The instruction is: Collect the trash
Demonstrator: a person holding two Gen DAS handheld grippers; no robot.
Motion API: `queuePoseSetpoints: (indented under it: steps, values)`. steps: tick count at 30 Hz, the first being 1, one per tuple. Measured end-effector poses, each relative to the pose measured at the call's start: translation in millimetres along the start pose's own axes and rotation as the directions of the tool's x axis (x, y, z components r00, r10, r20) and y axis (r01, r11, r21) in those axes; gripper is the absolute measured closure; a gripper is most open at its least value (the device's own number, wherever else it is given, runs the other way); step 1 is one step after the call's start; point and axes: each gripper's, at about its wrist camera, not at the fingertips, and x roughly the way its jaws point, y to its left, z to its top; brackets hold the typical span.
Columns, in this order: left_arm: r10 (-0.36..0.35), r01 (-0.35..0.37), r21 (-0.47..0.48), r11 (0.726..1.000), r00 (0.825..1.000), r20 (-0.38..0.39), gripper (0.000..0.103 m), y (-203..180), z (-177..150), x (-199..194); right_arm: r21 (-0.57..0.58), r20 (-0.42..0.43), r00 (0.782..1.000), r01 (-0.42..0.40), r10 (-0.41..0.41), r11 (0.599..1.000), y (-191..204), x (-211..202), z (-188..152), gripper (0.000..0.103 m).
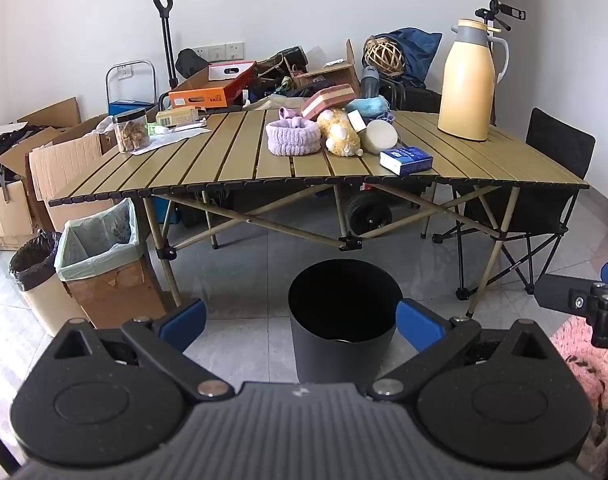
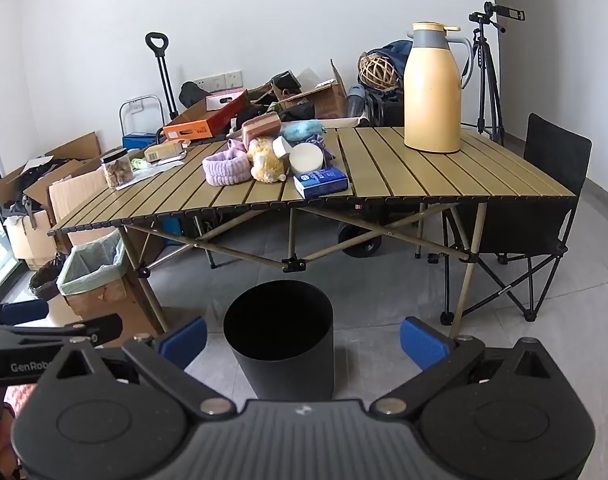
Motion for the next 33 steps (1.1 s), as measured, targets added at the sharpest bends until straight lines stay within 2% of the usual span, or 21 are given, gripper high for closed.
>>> queuePoseSetpoints:
  steps: [33]
  values:
    - [0.001,-0.001,-0.008,1.0,1.0,0.004,0.0,0.2,2.0,-3.6,-0.006,0.008,1.0,0.0,0.0,1.0,3.4,-2.9,3.6,0.0]
